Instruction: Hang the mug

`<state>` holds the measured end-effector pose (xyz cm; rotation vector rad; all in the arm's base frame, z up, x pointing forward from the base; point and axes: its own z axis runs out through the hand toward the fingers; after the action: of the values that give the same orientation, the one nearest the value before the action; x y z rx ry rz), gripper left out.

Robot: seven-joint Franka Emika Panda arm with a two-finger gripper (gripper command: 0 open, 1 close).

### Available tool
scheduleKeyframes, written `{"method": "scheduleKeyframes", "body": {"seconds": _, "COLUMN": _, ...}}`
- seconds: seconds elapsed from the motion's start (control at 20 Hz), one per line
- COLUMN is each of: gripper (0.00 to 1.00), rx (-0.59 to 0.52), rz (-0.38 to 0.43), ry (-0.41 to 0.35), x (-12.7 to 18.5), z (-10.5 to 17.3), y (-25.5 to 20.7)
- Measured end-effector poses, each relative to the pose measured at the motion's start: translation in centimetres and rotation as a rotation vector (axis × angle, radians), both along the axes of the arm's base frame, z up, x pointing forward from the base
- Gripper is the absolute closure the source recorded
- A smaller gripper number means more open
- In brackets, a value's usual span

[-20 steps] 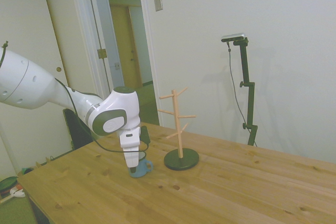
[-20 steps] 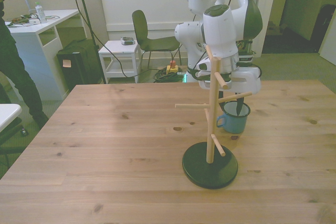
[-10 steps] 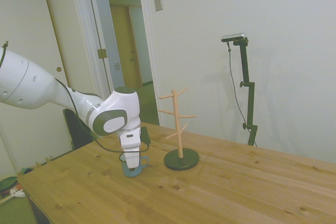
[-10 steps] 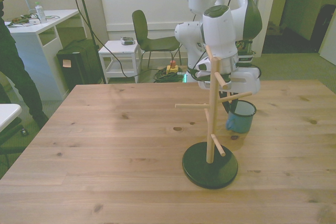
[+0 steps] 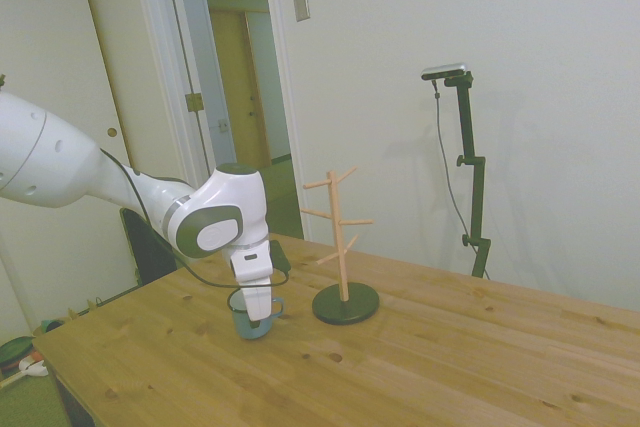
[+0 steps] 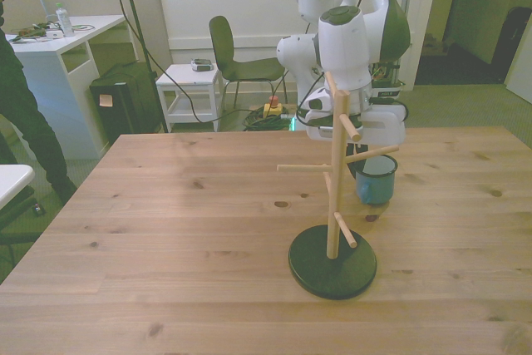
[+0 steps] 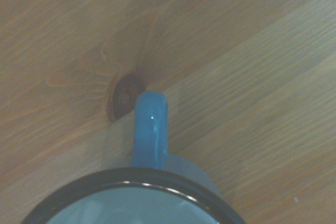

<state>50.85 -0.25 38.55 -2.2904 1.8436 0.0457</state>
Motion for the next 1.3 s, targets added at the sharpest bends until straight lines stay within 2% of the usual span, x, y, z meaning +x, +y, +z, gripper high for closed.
{"method": "scheduleKeyframes", "body": {"seconds": 0.35, "gripper": 1.00, "rx": 0.003, "rz": 0.001, "ry": -0.079, "x": -3.0, "z": 5.3, "y": -1.2}}
{"method": "scheduleKeyframes", "body": {"seconds": 0.55, "gripper": 1.00, "rx": 0.005, "rz": 0.003, "ry": -0.099, "x": -4.1, "z": 6.9, "y": -1.5}}
{"method": "scheduleKeyframes", "body": {"seconds": 0.95, "gripper": 1.00, "rx": -0.074, "rz": 0.143, "ry": -0.106, "x": -4.7, "z": 9.2, "y": -3.3}}
{"method": "scheduleKeyframes", "body": {"seconds": 1.3, "gripper": 1.00, "rx": -0.113, "rz": 0.207, "ry": -0.133, "x": -2.9, "z": 13.7, "y": -3.5}}
